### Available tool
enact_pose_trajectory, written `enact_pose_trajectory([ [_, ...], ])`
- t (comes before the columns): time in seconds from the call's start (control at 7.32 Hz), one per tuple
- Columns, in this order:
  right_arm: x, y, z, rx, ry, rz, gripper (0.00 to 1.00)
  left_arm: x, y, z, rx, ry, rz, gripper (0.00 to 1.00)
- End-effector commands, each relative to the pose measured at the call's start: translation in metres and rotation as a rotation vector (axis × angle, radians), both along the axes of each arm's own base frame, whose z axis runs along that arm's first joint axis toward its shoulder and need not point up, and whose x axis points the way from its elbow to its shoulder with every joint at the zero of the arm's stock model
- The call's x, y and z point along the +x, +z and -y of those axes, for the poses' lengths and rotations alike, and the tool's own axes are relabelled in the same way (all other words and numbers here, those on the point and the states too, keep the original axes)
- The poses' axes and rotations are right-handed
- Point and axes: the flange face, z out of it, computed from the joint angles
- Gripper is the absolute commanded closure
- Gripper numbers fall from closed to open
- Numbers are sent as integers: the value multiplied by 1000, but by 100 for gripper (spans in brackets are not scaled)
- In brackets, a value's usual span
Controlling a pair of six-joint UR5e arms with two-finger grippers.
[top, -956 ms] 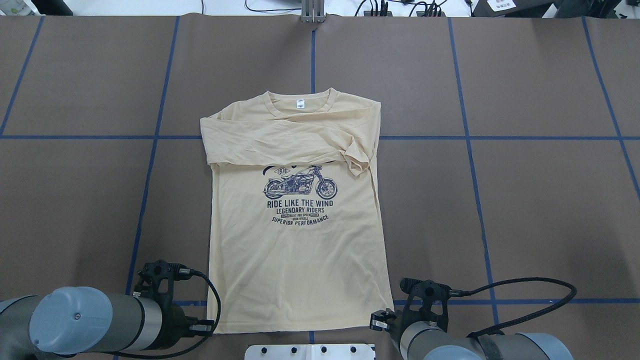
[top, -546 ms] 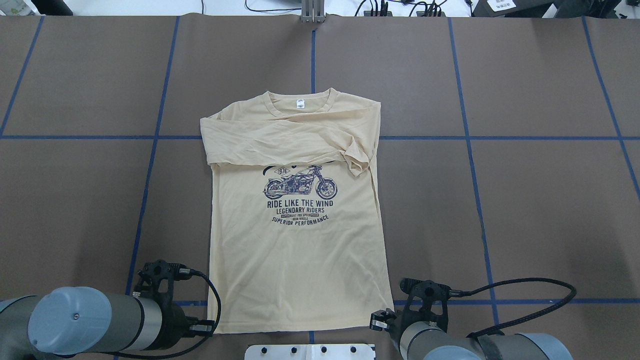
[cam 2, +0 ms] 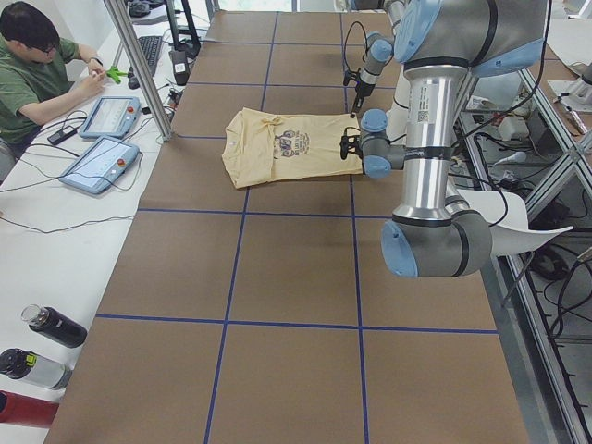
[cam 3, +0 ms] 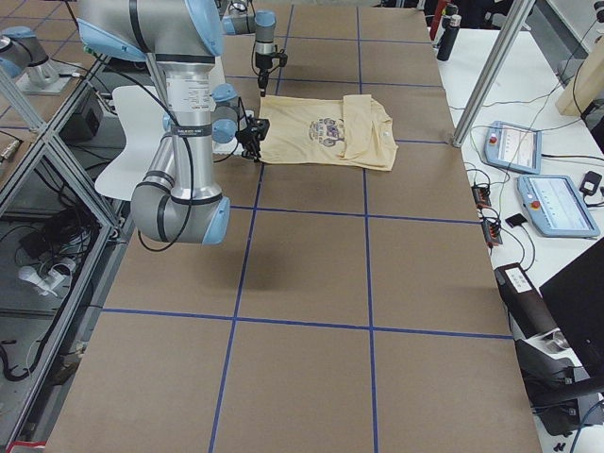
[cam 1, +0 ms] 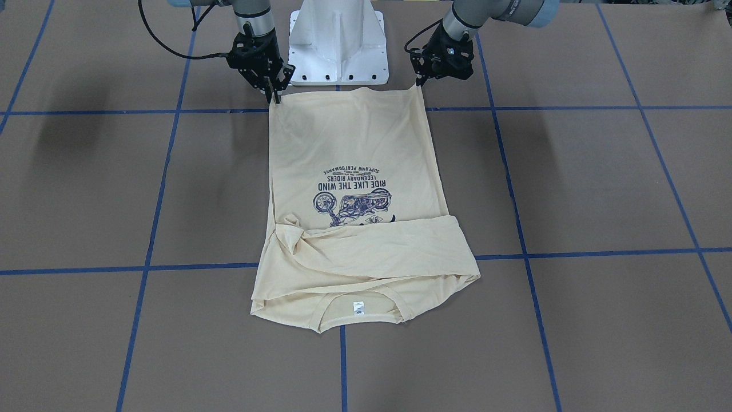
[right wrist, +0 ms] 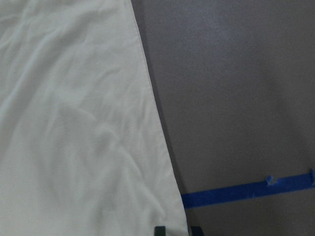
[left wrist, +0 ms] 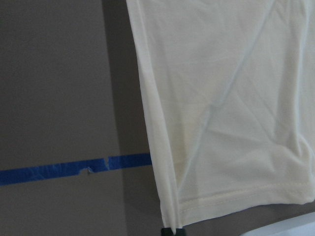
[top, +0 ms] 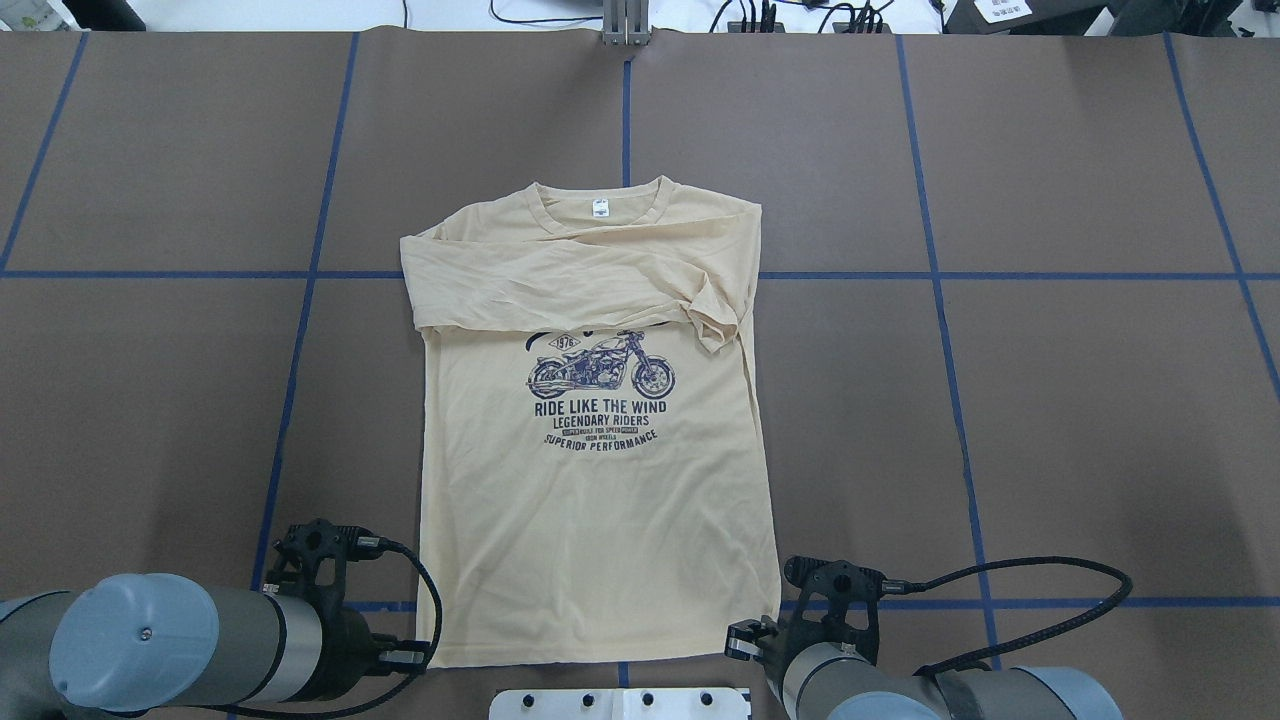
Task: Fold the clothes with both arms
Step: 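Lift the hem with both grippers and fold it toward the collar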
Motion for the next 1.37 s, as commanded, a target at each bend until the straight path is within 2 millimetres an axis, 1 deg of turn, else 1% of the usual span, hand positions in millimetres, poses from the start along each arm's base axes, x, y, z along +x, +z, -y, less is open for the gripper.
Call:
enact_pose_trajectory([
  [0.0, -1, -1, 2, 1, 3, 0, 89, 0, -1, -1, 0, 2, -1, 100],
  [0.14, 2, -4, 6, 1, 11, 8, 100, -2, -4, -1, 1, 2, -7, 100],
  [0.27, 10, -14, 11, 0, 20, 31, 100, -3, -7, -1, 2, 2, -14, 100],
  [0.41, 32, -33, 27, -7, 42, 74, 100, -9, -16, -2, 3, 6, -32, 100],
  [0.55, 70, -55, 47, -44, 49, 126, 100, -28, -43, -2, 6, 12, -51, 100],
  [0.68, 121, -83, 66, -141, 8, 139, 100, -59, -77, -12, -33, 83, -14, 100],
  [0.82, 171, -113, 64, -237, -70, 162, 100, -96, -117, -23, -59, 143, -42, 100],
  [0.96, 200, -133, 47, -244, -120, 210, 100, -118, -147, -30, -68, 188, -103, 100],
  [1.09, 219, -148, 25, -244, -173, 228, 100, -146, -172, -38, -72, 235, -178, 100],
  [1.23, 237, -156, 23, -240, -175, 243, 100, -159, -179, -36, -76, 242, -200, 100],
])
